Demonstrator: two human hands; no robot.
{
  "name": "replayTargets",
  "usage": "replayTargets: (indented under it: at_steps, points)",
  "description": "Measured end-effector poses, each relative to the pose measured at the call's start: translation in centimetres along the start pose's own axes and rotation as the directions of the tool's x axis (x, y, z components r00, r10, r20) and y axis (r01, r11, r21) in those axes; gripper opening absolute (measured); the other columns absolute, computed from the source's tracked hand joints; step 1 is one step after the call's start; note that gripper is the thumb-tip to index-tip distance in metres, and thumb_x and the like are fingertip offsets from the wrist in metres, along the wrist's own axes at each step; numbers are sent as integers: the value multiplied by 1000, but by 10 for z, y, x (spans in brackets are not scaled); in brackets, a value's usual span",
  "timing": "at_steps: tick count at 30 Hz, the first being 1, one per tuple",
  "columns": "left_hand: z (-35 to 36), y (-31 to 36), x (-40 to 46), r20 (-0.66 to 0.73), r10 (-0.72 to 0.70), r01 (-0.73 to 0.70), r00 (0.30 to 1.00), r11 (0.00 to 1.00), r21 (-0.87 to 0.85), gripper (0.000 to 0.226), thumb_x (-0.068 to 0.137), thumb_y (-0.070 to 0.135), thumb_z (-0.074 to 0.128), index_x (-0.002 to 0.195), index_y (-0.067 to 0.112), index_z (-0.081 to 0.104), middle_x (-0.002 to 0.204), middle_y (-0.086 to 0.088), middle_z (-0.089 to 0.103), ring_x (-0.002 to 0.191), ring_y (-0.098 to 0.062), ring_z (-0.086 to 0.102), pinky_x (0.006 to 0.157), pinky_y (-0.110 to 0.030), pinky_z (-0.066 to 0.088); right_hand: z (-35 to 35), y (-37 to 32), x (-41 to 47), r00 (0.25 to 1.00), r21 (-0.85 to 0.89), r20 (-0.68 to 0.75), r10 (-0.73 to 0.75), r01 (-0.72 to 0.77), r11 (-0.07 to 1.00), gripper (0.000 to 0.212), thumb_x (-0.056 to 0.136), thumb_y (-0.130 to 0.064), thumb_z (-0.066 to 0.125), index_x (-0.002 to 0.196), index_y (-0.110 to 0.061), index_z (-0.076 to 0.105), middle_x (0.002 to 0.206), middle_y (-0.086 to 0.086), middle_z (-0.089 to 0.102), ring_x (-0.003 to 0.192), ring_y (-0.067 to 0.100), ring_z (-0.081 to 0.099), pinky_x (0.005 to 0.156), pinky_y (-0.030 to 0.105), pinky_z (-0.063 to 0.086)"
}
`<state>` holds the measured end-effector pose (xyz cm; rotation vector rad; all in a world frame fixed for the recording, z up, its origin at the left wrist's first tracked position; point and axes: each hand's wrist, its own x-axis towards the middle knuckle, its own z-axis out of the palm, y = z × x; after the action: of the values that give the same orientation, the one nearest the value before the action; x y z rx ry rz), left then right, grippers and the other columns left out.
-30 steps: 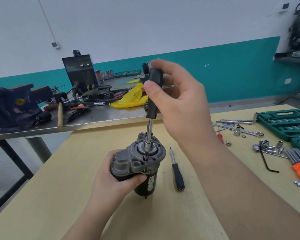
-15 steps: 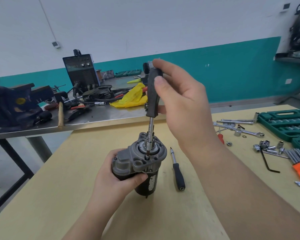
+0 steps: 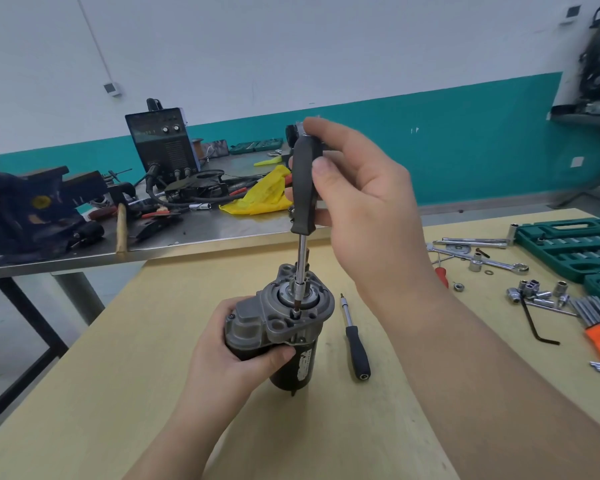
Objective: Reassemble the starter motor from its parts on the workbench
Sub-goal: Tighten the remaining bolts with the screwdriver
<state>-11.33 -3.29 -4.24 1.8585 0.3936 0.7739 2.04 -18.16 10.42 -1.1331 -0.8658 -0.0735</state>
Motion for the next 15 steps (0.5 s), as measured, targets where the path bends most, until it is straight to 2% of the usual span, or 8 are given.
replayTargets:
  at_steps: [3,5,8,10,13,15]
  points:
    - [0,0,0,0,6,-6,1000,1000,2,72,55,40,99,120,42,68,118,7,80,106,-11,77,87,-37,57,-1,0,0,998,-87,-11,-60,58,995,33,100,-21,68,131,-34,68,98,-13,73,94,17,72,74,42,68]
    - [0,1,0,0,11,-11,1000,1000,8,70,55,40,97,118,43,68,116,8,80,104,-9,77,85,-33,57,-1,0,0,997,-96,-20,-74,72,993,33,99,-22,71,129,-35,68,95,-11,71,91,18,71,75,45,67]
    - [0,1,0,-1,14,-14,1000,1000,15,69,53,41,96,116,45,67,115,10,80,102,-7,77,84,-32,56,0,0,0,999,-47,-19,-40,39,998,30,102,-24,65,130,-32,70,104,-9,75,100,20,73,82,48,66]
    - [0,1,0,1,14,-14,1000,1000,11,69,52,42,97,115,46,67,114,10,80,102,-7,77,83,-31,57,0,0,0,1000,20,-6,8,-8,1000,33,104,-21,56,132,-31,70,110,0,76,104,25,74,82,49,67]
    - [0,0,0,3,27,-27,1000,1000,13,68,53,41,97,114,46,68,113,10,80,101,-6,77,74,-22,62,0,0,0,1000,-4,7,0,0,1000,34,104,-19,56,133,-32,69,108,0,75,101,27,74,76,45,68]
    - [0,0,0,2,29,-29,1000,1000,3,68,53,40,97,114,46,68,114,9,81,101,-7,77,79,-13,58,0,0,0,999,-68,3,-46,46,997,33,101,-21,65,131,-34,69,102,-8,74,97,22,73,75,44,67]
